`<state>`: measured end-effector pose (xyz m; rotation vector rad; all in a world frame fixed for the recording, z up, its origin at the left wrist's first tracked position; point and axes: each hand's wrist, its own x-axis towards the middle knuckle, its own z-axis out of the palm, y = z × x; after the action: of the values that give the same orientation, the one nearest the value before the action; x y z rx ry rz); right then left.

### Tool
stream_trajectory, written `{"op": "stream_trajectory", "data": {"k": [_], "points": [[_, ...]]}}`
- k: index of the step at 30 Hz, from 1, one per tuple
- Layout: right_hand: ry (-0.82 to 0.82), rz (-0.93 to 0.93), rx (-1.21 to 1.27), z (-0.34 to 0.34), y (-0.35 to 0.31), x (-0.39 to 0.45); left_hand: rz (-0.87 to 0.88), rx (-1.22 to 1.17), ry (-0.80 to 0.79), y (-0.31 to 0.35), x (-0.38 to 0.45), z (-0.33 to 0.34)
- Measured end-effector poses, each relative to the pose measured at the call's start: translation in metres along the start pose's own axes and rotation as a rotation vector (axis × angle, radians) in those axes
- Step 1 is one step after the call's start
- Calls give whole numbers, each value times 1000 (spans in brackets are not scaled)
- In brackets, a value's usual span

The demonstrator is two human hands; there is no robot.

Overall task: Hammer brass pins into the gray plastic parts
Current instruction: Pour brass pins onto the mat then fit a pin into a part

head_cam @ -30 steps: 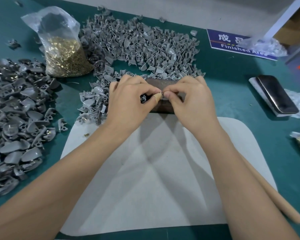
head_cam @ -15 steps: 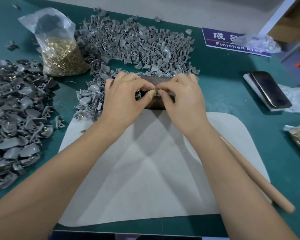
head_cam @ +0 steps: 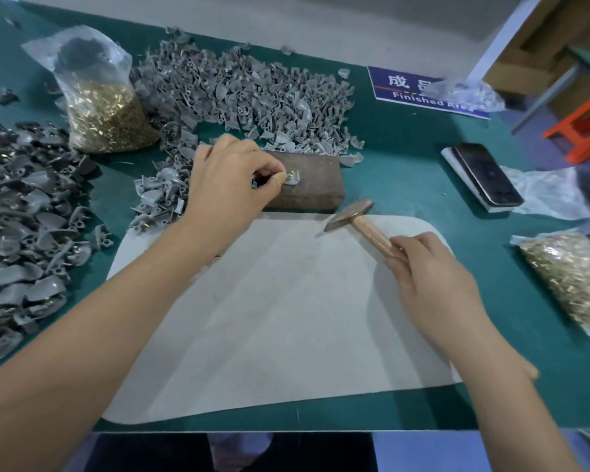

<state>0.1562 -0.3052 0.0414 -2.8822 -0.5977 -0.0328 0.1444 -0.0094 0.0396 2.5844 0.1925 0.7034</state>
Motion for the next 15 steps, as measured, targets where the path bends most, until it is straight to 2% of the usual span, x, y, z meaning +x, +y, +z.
{"op": "stream_trajectory", "data": {"k": [3, 9, 15], "points": [[-15, -61, -68, -15, 0, 8, 12, 21, -38, 3, 3, -3], [108, -208, 193, -46, 3, 35, 58, 77, -78, 2, 13, -7], [187, -224, 302, -39, -29, 77, 17, -14, -55, -1, 4, -3]]}}
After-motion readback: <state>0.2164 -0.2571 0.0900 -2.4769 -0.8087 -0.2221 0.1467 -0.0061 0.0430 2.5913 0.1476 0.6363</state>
